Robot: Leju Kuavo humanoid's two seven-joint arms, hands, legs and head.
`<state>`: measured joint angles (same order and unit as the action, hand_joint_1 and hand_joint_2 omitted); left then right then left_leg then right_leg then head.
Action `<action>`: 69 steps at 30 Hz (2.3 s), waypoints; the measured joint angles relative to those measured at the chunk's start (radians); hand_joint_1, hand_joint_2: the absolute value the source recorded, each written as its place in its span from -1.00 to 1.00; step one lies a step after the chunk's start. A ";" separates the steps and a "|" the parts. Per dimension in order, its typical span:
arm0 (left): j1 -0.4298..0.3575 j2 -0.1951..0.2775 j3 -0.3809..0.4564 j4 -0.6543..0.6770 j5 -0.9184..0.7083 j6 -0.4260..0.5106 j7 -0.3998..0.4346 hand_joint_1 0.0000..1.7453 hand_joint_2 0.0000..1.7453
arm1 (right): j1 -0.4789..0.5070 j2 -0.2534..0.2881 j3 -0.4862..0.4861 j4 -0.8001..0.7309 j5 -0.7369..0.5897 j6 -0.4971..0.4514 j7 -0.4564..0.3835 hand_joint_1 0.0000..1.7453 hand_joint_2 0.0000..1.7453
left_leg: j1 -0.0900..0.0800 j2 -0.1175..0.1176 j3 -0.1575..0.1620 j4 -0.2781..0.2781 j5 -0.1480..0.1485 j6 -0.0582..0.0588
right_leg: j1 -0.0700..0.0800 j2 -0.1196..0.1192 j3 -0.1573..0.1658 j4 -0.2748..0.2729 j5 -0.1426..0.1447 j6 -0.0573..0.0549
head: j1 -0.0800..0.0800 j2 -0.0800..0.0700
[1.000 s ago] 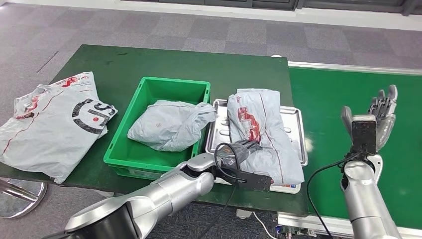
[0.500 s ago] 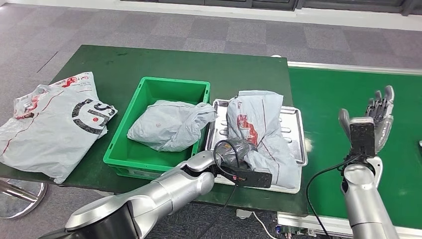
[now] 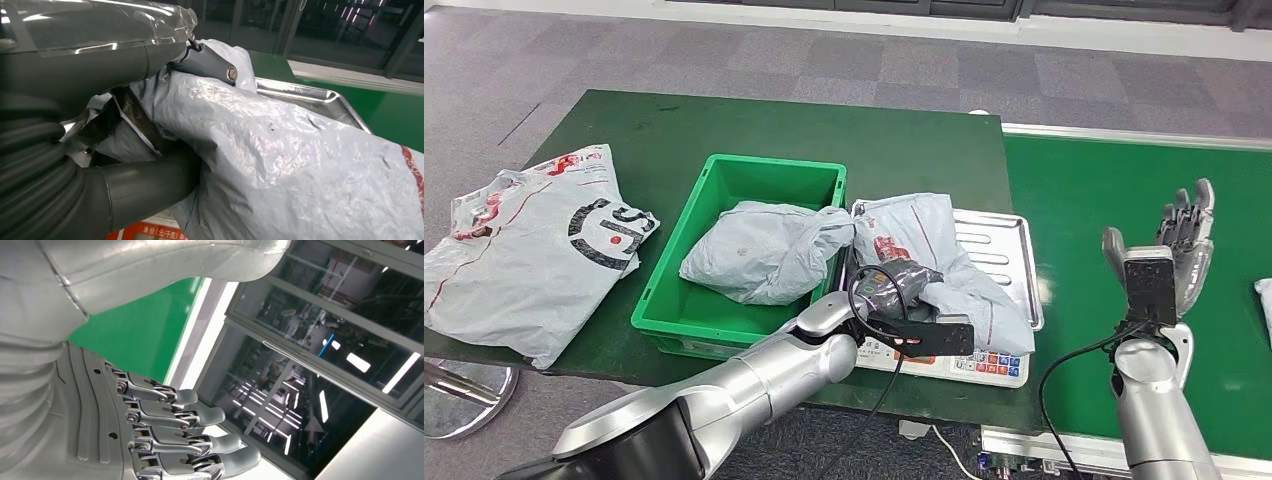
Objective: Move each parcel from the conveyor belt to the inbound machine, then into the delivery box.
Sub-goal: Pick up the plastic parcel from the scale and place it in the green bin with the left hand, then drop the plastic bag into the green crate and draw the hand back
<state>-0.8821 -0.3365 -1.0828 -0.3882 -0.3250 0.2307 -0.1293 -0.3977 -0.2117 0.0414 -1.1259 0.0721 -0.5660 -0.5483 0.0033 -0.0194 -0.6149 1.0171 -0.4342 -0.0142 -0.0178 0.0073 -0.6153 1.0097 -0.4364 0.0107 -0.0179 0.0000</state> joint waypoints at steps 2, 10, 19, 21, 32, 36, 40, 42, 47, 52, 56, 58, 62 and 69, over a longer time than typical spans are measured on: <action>0.000 0.000 0.004 -0.001 0.002 0.001 -0.002 1.00 1.00 | 0.001 0.000 -0.002 -0.002 0.000 0.000 0.000 -1.00 1.00 | 0.000 0.000 0.000 0.000 0.000 0.000 | 0.000 0.000 0.000 0.000 0.000 0.000 | 0.000 0.000; -0.064 0.003 0.210 -0.142 0.198 0.007 -0.152 1.00 1.00 | 0.059 0.000 -0.033 -0.039 -0.012 0.021 0.011 -1.00 1.00 | 0.000 -0.001 -0.002 0.000 0.000 0.000 | 0.000 -0.001 -0.001 0.000 0.000 0.000 | 0.000 0.000; -0.131 0.007 0.398 -0.215 0.007 0.123 -0.165 1.00 1.00 | 0.047 0.001 -0.044 -0.039 -0.013 0.033 -0.005 -1.00 1.00 | 0.000 -0.001 -0.001 0.000 0.001 0.000 | 0.000 -0.001 -0.001 0.000 0.000 0.000 | 0.000 0.000; -0.138 0.008 0.418 -0.215 -0.017 0.143 -0.167 1.00 1.00 | 0.043 0.001 -0.044 -0.038 -0.015 0.033 -0.006 -1.00 1.00 | 0.000 -0.001 -0.001 0.000 0.001 0.000 | 0.000 -0.001 -0.001 0.000 0.000 0.000 | 0.000 0.000; -0.175 0.066 0.491 -0.165 -0.310 0.417 -0.031 1.00 1.00 | 0.061 0.011 -0.062 -0.048 -0.008 0.045 0.013 -1.00 1.00 | 0.000 -0.001 -0.002 0.000 0.001 0.000 | 0.000 -0.001 -0.001 0.000 0.000 0.000 | 0.000 0.000; -0.186 0.132 0.510 -0.132 -0.709 0.462 0.236 1.00 1.00 | 0.044 0.018 -0.062 -0.047 0.009 0.041 0.031 -1.00 1.00 | 0.000 0.000 -0.001 -0.001 0.002 -0.001 | 0.000 0.000 -0.001 0.001 0.000 0.000 | 0.000 0.000; -0.181 0.181 0.552 -0.060 -0.910 0.461 0.389 1.00 1.00 | 0.022 0.020 -0.062 -0.040 0.020 0.044 0.048 -1.00 1.00 | 0.001 -0.001 -0.001 -0.001 0.002 -0.002 | 0.000 0.000 -0.001 0.002 0.000 0.000 | 0.000 0.000; -0.172 0.202 0.562 -0.032 -0.946 0.461 0.429 1.00 1.00 | 0.019 0.020 -0.063 -0.038 0.023 0.049 0.049 -1.00 1.00 | 0.001 -0.001 -0.001 -0.001 0.002 -0.002 | 0.000 0.000 -0.001 0.002 0.000 0.000 | 0.000 0.000; -0.157 0.229 0.574 0.006 -0.966 0.454 0.449 1.00 1.00 | 0.015 0.021 -0.063 -0.035 0.026 0.051 0.049 -1.00 1.00 | 0.000 -0.003 -0.002 -0.001 0.002 -0.002 | 0.000 -0.002 -0.001 0.002 0.000 0.000 | 0.000 0.000; -0.148 0.233 0.606 0.023 -0.940 0.383 0.421 1.00 1.00 | 0.013 0.027 -0.065 -0.033 0.040 0.050 0.050 -1.00 1.00 | 0.000 -0.002 -0.002 -0.001 0.002 -0.001 | 0.000 -0.002 -0.001 0.002 0.000 0.000 | 0.000 0.000; -0.142 0.230 0.627 0.030 -0.943 0.325 0.415 1.00 1.00 | 0.013 0.033 -0.068 -0.033 0.051 0.050 0.050 -1.00 1.00 | 0.000 -0.002 -0.002 -0.001 0.002 -0.001 | 0.000 -0.002 -0.002 0.002 0.000 0.000 | 0.000 0.000; -0.137 0.225 0.635 0.032 -0.954 0.263 0.413 1.00 1.00 | 0.013 0.035 -0.070 -0.033 0.061 0.054 0.052 -1.00 1.00 | 0.000 -0.002 -0.002 -0.001 0.002 -0.001 | 0.000 -0.002 -0.002 0.002 0.000 0.000 | 0.000 0.000; -0.118 0.204 0.663 0.033 -0.930 0.063 0.353 -0.69 1.00 | 0.011 0.040 -0.086 -0.032 0.081 0.078 0.050 -1.00 1.00 | 0.000 -0.003 -0.002 -0.001 0.002 -0.001 | 0.000 -0.002 -0.002 0.002 0.000 0.000 | 0.000 0.000; -0.100 0.169 0.714 0.026 -0.899 -0.017 0.273 -1.00 1.00 | 0.007 0.052 -0.120 -0.029 0.104 0.106 0.050 -1.00 1.00 | 0.000 -0.003 -0.002 -0.001 0.002 -0.001 | 0.000 -0.002 -0.002 0.002 0.000 0.000 | 0.000 0.000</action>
<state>-0.9817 -0.1679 -0.3690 -0.3623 -1.2235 0.2133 0.1436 -0.3904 -0.1594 -0.0785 -1.1549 0.1758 -0.4604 -0.4980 0.0035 -0.0219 -0.6168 1.0164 -0.4321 -0.0155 -0.0178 0.0055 -0.6168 1.0114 -0.4363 0.0103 -0.0179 0.0000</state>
